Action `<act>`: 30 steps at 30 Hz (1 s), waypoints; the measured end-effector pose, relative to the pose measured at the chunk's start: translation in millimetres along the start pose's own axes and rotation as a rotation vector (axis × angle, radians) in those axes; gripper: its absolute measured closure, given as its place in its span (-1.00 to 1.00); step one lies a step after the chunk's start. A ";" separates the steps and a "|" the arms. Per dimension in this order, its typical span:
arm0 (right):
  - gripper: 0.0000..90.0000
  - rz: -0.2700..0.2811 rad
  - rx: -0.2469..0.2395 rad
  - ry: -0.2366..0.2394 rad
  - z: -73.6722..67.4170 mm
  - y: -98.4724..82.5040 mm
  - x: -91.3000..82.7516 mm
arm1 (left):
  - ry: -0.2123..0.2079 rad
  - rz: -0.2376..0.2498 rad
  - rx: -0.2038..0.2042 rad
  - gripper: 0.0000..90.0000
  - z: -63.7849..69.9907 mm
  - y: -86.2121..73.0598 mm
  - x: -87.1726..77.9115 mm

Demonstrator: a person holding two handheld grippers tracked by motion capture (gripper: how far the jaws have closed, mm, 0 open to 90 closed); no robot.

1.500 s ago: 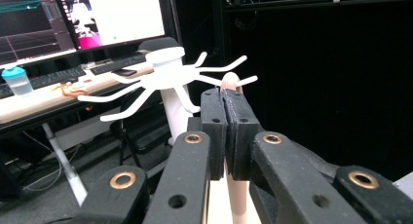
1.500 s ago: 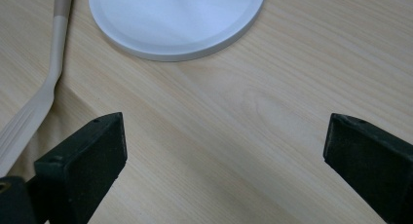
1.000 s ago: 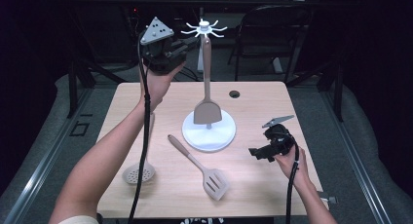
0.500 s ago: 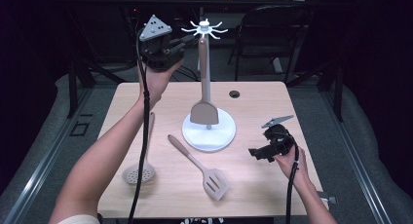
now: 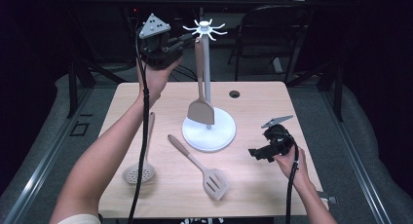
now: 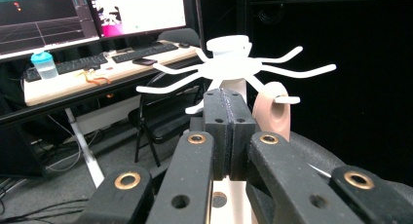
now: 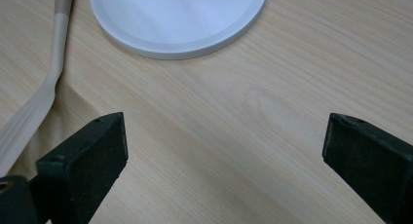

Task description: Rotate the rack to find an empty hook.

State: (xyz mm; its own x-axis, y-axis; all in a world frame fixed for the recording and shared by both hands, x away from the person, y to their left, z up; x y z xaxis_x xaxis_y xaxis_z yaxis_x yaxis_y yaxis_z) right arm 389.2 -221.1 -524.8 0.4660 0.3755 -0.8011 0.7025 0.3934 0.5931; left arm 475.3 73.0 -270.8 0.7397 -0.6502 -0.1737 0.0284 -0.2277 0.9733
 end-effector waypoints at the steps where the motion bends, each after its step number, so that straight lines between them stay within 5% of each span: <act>1: -0.95 0.000 0.000 0.000 0.0 0.0 -0.1 | 0.000 0.000 -0.001 1.00 -0.2 0.0 0.3; 19: -0.94 -0.001 -0.003 0.002 -0.5 0.0 -0.7 | -0.011 0.007 -0.006 0.99 -1.5 1.2 -1.5; 30: -0.92 0.004 -0.030 0.010 -10.6 2.9 -3.8 | 0.004 0.012 -0.038 0.15 -10.7 -8.0 -25.0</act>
Point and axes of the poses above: each handheld gripper's, and its own axes: x roughly forward along the jaws, y roughly out of its top, z roughly to its right, the point moved 5 cm from there along x, roughly forward along the jaws, and after that the axes turned 4 degrees about x, right-handed, at the moved point
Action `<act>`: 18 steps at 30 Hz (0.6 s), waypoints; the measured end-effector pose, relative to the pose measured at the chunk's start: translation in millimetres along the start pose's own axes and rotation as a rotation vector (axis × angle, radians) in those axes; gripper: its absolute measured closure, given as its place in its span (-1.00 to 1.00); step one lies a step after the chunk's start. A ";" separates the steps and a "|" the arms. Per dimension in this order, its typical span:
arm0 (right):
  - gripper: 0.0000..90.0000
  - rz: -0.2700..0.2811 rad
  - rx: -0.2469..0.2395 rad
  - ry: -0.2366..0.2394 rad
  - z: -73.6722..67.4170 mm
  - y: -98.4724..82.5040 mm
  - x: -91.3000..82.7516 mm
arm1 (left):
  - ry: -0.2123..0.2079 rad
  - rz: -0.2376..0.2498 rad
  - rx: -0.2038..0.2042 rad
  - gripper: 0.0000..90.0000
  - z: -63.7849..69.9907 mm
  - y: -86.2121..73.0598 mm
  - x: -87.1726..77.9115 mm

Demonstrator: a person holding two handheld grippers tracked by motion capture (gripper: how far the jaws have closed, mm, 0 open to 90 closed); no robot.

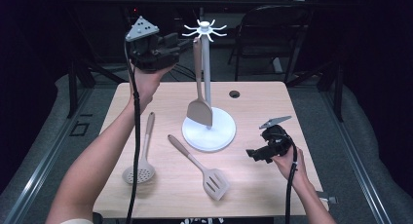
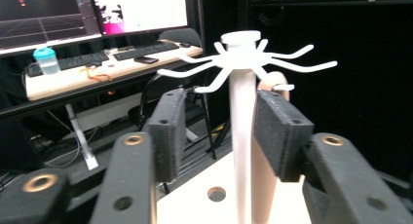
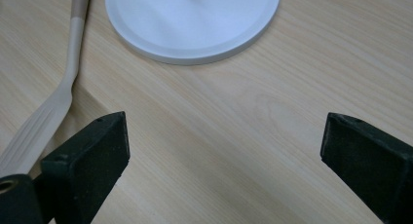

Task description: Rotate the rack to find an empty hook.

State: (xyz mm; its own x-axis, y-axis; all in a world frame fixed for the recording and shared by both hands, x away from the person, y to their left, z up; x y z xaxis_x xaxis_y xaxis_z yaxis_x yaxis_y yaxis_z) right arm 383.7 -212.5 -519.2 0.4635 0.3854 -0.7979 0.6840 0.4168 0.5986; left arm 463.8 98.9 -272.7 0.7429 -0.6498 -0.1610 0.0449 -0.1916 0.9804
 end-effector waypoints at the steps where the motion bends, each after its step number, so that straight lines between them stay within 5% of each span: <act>1: -0.92 0.002 -0.002 -0.001 -1.0 0.3 0.3 | 0.004 -0.002 -0.003 0.08 -1.1 -1.4 -1.6; 10: -0.84 -0.002 -0.015 0.011 -7.7 0.7 0.9 | 0.021 -0.016 -0.026 -0.34 -7.4 -23.8 -19.5; 18: -0.81 0.000 -0.024 0.028 -15.7 0.9 3.8 | 0.041 -0.077 -0.052 -0.61 -10.2 -63.3 -30.0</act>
Point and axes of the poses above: each handheld gripper's, and its own axes: x roughly forward along the jaws, y roughly out of its top, z roughly to its right, the point moved 5 cm from there along x, roughly forward along the jaws, and after that the axes turned 4 degrees about x, right-handed, at the moved point
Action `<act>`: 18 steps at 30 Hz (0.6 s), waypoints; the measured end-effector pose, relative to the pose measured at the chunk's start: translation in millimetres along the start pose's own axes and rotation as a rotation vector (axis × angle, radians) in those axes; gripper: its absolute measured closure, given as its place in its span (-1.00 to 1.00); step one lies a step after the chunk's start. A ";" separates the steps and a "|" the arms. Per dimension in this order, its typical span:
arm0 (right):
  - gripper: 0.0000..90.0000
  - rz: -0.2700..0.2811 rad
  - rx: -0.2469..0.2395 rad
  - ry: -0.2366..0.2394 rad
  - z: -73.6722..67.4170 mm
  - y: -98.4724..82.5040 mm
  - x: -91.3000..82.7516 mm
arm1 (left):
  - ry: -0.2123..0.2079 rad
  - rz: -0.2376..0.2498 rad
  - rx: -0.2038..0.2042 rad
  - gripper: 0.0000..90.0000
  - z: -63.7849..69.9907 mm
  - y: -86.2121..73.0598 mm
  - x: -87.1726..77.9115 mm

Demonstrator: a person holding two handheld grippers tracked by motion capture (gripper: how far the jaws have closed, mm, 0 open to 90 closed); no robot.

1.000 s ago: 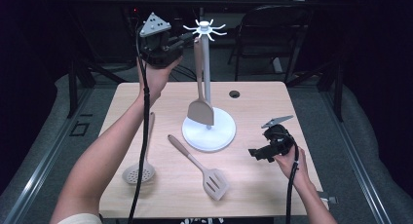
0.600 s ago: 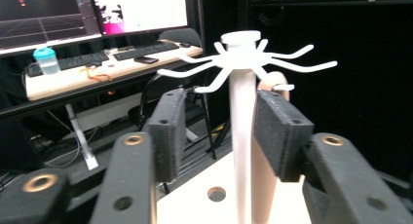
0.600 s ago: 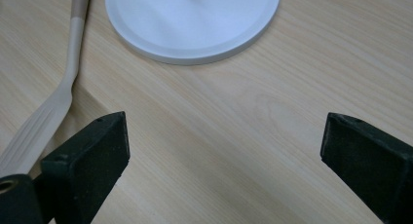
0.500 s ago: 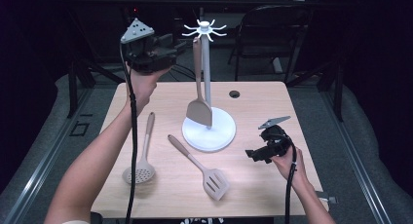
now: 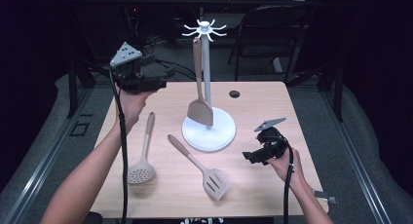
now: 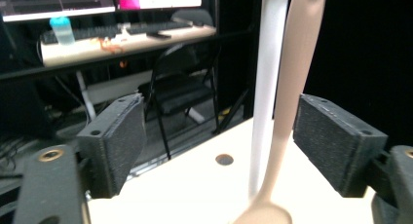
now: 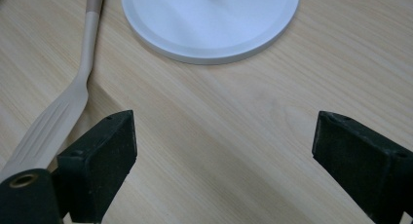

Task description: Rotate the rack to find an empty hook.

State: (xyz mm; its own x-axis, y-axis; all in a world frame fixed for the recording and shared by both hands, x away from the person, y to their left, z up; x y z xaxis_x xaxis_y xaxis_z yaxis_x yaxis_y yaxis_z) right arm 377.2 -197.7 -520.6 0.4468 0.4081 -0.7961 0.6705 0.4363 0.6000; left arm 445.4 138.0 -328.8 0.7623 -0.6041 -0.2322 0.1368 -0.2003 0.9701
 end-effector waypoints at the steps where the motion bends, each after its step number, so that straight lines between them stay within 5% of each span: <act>1: -0.80 0.001 -0.002 0.003 -1.1 0.2 0.3 | 0.000 -0.008 -0.003 -0.62 -0.6 -4.8 -0.2; 10: -0.62 0.007 -0.027 0.015 -17.4 2.2 0.5 | 0.028 -0.110 -0.086 -0.71 -3.6 -77.8 -1.4; 18: -0.09 -0.008 -0.041 0.038 -39.2 -5.7 -0.2 | 0.046 -0.189 -0.160 -0.88 -4.8 -126.3 0.9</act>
Point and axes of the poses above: each handheld gripper's, and its own axes: x roughly forward along the jaws, y roughly out of its top, z roughly to its right, the point moved 5 cm from there along x, roughly forward along the jaws, and after that the axes turned 4 degrees about x, right-handed, at the moved point
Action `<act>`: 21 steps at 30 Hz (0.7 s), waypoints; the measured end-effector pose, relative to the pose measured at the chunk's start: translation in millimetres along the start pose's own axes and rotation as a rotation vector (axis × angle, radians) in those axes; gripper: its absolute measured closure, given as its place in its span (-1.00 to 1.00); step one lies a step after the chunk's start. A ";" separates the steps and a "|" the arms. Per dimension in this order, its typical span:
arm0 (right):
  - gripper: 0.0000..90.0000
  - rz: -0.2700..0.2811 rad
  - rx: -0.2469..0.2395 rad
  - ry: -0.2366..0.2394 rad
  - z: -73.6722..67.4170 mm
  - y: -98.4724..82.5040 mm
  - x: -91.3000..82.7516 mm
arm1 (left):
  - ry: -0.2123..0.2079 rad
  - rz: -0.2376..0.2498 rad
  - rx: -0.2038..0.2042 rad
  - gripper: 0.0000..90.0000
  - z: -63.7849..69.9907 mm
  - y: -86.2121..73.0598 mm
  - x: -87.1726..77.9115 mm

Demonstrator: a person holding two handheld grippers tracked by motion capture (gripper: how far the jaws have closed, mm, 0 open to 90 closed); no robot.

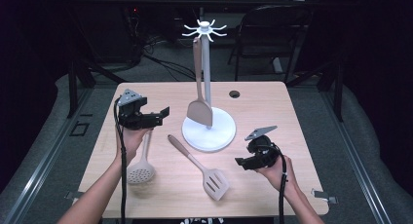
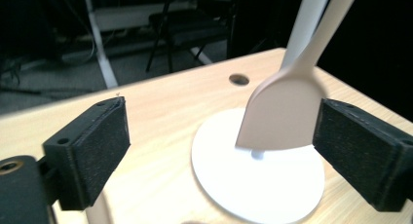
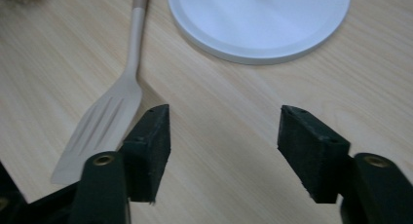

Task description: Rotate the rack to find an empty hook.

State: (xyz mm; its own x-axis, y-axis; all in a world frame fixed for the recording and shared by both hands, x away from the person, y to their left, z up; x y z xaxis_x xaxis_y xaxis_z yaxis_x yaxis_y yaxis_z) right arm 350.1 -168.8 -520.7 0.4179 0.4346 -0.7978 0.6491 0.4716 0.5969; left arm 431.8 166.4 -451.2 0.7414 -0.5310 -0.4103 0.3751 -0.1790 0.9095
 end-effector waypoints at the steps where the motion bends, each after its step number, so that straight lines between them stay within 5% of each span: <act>1: -0.01 0.001 0.004 0.011 -3.7 -0.6 -0.2 | 0.004 -0.008 -0.017 -0.89 -1.3 -4.9 1.2; 11: 0.73 -0.034 -0.066 0.072 -32.7 -8.3 7.2 | 0.021 -0.070 -0.084 -0.93 1.1 -33.9 8.5; 21: 0.93 -0.049 -0.115 0.153 -56.3 -7.2 13.9 | 0.026 -0.150 -0.131 -0.92 11.4 -61.5 20.8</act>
State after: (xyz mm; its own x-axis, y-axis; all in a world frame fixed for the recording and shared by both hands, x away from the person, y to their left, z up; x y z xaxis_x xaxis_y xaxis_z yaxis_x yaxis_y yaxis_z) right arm 315.5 -122.9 -531.4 0.2804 0.5168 -0.8089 0.5852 0.5759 0.5708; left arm 417.8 157.0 -514.9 0.6849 -0.4849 -0.5439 0.5506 -0.1445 0.8222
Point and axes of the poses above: each handheld gripper's, and its own axes: x roughly forward along the jaws, y roughly out of its top, z roughly to its right, the point moved 5 cm from there along x, roughly forward along the jaws, and after that the axes turned 4 degrees about x, right-handed, at the moved point
